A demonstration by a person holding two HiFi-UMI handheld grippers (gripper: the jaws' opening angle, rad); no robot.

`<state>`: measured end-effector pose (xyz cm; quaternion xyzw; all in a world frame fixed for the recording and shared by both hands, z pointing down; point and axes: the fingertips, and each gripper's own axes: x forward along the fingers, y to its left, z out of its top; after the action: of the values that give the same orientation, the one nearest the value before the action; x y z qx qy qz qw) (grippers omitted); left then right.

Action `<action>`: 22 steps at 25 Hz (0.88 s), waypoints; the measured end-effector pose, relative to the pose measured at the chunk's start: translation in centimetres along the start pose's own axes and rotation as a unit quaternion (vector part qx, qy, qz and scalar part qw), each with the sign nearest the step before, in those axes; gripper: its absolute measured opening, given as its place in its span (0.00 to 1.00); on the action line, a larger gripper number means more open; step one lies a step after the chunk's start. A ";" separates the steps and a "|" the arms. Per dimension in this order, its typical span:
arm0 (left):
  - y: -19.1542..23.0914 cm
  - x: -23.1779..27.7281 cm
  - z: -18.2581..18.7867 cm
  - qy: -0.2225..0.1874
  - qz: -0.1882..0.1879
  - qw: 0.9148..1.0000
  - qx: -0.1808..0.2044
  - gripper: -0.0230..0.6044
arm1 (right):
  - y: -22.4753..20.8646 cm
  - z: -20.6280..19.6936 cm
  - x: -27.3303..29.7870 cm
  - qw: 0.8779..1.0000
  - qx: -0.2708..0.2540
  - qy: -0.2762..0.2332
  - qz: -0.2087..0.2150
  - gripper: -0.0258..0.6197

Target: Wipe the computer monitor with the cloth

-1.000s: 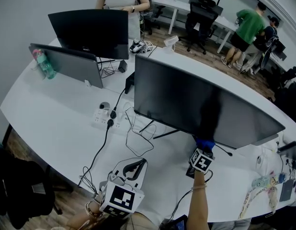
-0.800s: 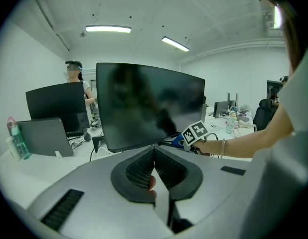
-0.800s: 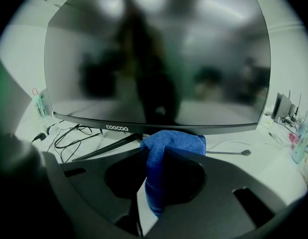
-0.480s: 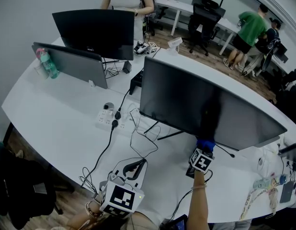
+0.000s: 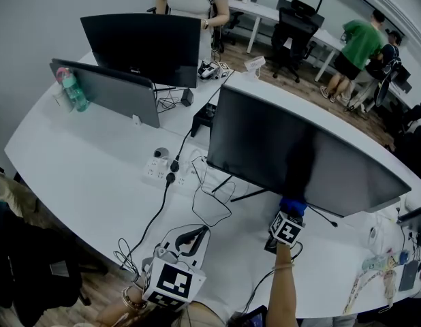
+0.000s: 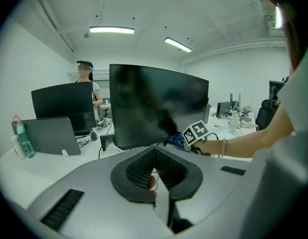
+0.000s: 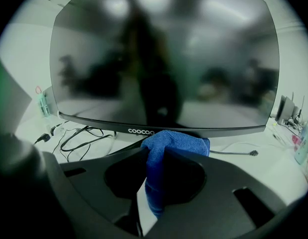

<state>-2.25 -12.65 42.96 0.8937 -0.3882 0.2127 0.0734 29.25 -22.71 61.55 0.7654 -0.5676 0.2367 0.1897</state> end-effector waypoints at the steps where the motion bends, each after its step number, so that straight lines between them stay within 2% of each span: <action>1: 0.1 -0.1 0.0 -0.001 0.001 1.000 -0.003 0.05 | 0.3 0.0 0.0 1.000 -0.002 0.000 0.002 0.15; 12: 2.4 -1.6 -0.4 -0.009 0.017 1.000 -0.011 0.05 | 3.1 0.2 0.1 1.000 -0.019 0.000 0.011 0.15; 22: 2.9 -2.8 -0.6 -0.017 0.014 1.000 -0.019 0.05 | 4.9 0.6 -0.1 0.999 -0.034 -0.002 0.011 0.15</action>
<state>-6.27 -12.64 42.22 0.8900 -0.4061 0.1908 0.0811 24.60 -24.41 61.09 0.7528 -0.5841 0.2178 0.2113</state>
